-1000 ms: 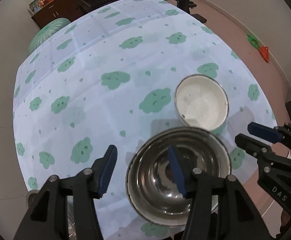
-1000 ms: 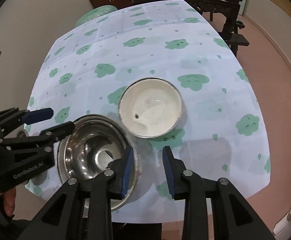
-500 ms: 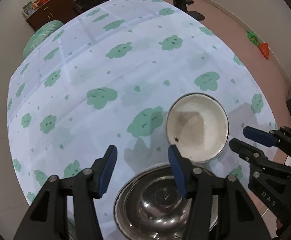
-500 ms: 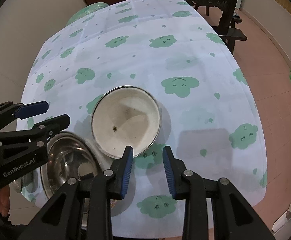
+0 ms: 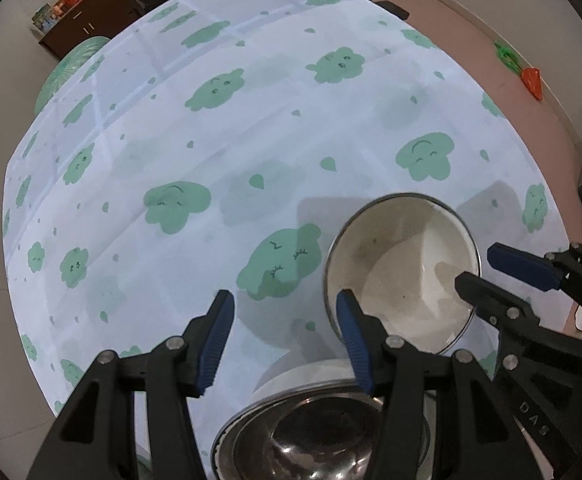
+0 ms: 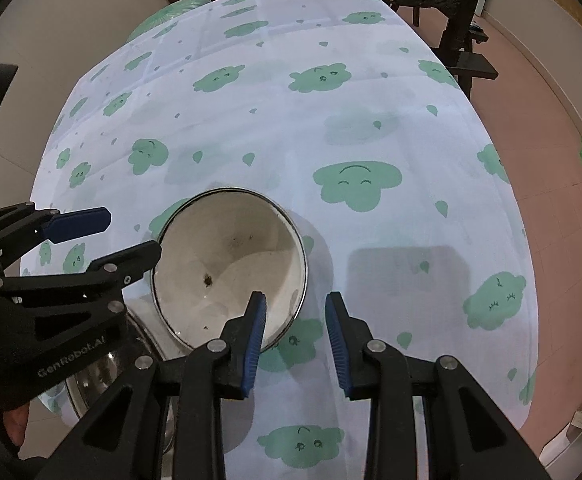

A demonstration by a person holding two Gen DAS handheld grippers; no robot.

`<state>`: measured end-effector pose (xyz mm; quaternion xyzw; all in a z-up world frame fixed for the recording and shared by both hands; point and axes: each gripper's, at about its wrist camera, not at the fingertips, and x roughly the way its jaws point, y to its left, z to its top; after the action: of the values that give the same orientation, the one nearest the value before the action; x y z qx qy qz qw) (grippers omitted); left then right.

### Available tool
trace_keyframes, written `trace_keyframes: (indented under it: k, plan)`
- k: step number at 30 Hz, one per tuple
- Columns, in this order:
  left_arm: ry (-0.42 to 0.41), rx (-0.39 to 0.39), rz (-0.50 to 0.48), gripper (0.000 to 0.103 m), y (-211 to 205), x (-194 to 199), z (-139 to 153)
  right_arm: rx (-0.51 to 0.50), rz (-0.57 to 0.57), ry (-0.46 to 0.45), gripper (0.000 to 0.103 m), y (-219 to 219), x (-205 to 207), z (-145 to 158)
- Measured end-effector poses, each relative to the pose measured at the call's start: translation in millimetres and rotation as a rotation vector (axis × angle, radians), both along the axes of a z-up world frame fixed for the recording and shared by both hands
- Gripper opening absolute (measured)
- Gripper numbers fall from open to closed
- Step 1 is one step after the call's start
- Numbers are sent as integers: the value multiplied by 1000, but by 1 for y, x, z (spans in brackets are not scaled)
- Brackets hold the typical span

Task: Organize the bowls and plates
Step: 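Close the left gripper on the white enamel bowl rim while the right gripper grips it too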

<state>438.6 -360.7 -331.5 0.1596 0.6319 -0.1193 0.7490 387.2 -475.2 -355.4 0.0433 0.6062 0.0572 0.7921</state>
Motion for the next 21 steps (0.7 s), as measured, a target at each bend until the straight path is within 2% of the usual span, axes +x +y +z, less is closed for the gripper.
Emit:
trace_keyframes:
  k: [10, 12, 13, 15, 17, 19, 21]
  plan:
    - [40, 1, -7, 51, -5, 6, -16, 11, -4, 37, 34, -3, 7, -12]
    - [49, 5, -10, 45, -6, 6, -19, 15, 2, 43, 33, -1, 7, -14]
    - [56, 5, -10, 38, -7, 6, -20, 17, 3, 50, 32, -1, 7, -16]
    - [71, -12, -16, 28, -8, 5, -22, 24, 7, 56, 24, -1, 8, -18]
    - [80, -28, -26, 10, -11, 4, -22, 35, 10, 60, 21, 0, 8, -18]
    - [77, -16, -43, 7, -16, 2, -22, 42, 15, 53, 14, 2, 8, -16]
    - [80, -15, -42, 7, -17, 2, -22, 36, 16, 46, 14, 3, 8, -14]
